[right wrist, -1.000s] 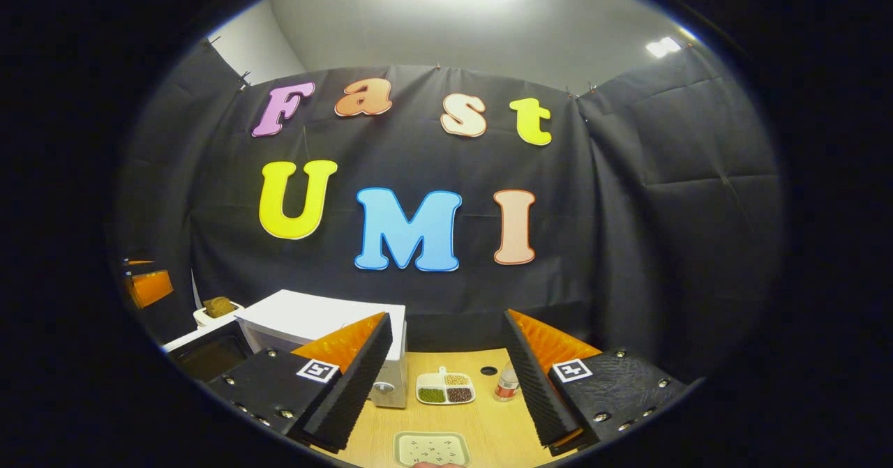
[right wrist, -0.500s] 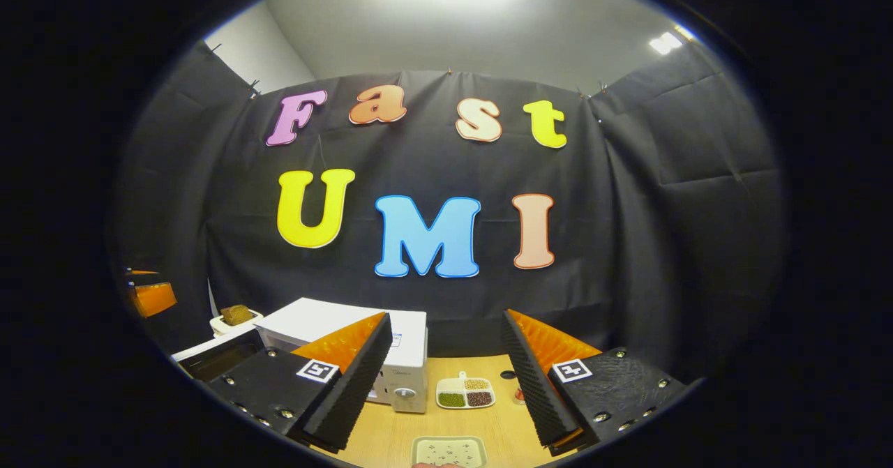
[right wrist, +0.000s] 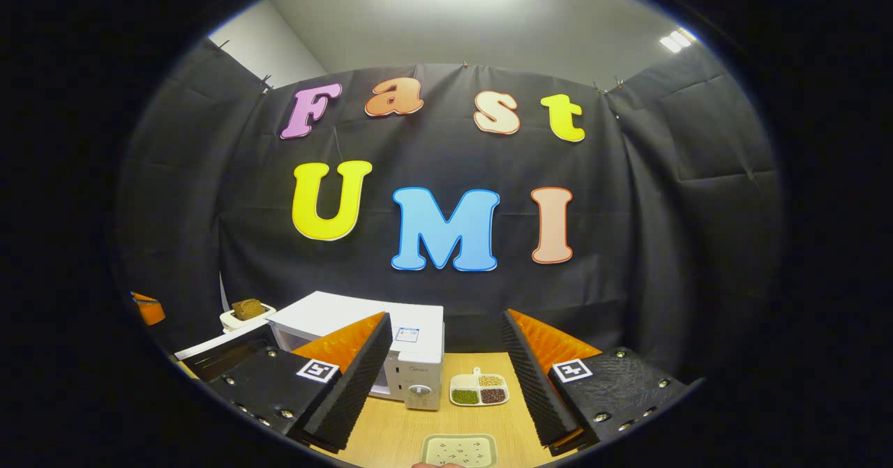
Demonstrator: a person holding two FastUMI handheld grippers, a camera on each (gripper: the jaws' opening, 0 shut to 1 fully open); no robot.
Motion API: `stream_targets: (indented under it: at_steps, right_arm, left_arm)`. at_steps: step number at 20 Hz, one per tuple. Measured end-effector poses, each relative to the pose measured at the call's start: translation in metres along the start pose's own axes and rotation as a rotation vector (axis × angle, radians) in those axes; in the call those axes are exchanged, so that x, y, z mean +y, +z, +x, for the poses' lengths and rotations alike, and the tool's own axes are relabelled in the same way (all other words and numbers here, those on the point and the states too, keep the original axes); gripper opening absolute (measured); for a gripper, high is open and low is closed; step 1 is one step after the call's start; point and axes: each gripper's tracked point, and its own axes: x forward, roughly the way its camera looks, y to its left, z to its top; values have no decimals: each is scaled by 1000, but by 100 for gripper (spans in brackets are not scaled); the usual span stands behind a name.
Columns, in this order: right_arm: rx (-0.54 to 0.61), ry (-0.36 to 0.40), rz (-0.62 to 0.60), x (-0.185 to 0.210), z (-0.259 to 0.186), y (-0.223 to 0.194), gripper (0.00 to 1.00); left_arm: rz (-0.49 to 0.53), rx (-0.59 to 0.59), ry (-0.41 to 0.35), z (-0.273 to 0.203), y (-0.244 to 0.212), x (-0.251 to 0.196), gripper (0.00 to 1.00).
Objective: Open the microwave oven with the left hand, put the food in, and close the microwave oven.
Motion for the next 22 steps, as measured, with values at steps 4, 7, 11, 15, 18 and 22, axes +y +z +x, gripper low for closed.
stream_targets:
  at_steps: [4, 7, 11, 15, 18, 22]
  right_arm:
    - [24, 23, -2, 11, 1, -11, 95]
    - [33, 32, -3, 14, 1, -13, 95]
    - [31, 24, -7, 12, 4, -12, 95]
    - [32, 19, -11, 11, 4, -12, 95]
    - [34, 22, -15, 11, 3, -12, 95]
    - [34, 21, -15, 9, 3, -13, 95]
  left_arm:
    - [-113, 94, 26, -6, -59, 45, 7]
    - [-140, 155, 75, -4, -100, 71, 7]
    - [-131, 237, -12, -5, -135, 50, 7]
    - [-98, 269, -84, -7, -145, 29, 7]
    - [-108, 268, -131, -7, -145, 13, 6]
    - [-146, 243, -207, -7, -135, -18, 7]
